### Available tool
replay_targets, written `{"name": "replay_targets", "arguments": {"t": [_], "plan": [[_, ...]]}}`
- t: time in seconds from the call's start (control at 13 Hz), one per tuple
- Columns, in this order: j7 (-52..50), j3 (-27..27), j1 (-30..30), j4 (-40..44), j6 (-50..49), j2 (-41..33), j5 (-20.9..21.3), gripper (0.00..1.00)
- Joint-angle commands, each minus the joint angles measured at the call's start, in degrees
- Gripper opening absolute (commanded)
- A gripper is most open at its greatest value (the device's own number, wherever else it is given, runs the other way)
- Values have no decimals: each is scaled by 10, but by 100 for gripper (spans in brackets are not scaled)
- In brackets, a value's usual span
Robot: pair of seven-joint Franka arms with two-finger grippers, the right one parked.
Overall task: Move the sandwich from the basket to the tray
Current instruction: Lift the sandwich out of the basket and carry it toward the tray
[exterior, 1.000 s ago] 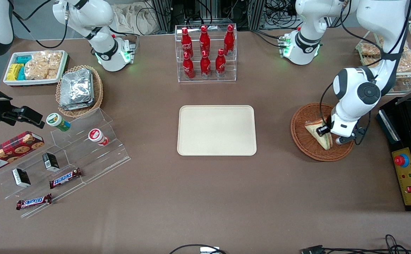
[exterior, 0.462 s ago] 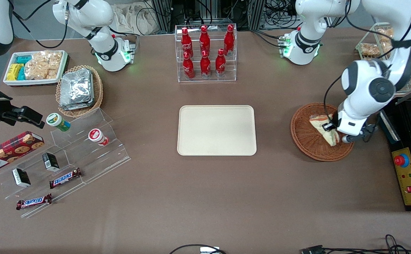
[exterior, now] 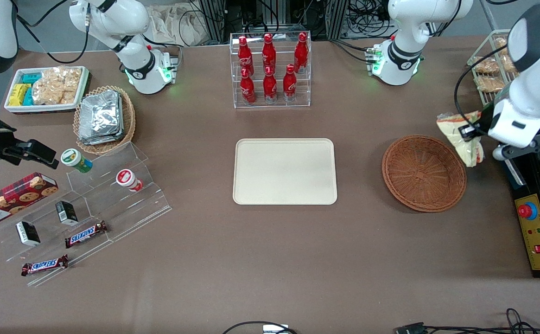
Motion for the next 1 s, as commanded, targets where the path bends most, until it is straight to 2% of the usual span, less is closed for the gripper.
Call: {"name": "replay_targets", "arguments": {"t": [0.0,0.23,0.46,0.62,0.92], "plan": [[43,-52,-3,38,-30,21,-2,2],[-4,-180,-3,60,-29,47,1,4],[-108,-290,-4,103,-12,130,12,4],[-153,-319,-17,101,36,169,41,7],[-219,-318,-50,43,161,260,124,7]]}}
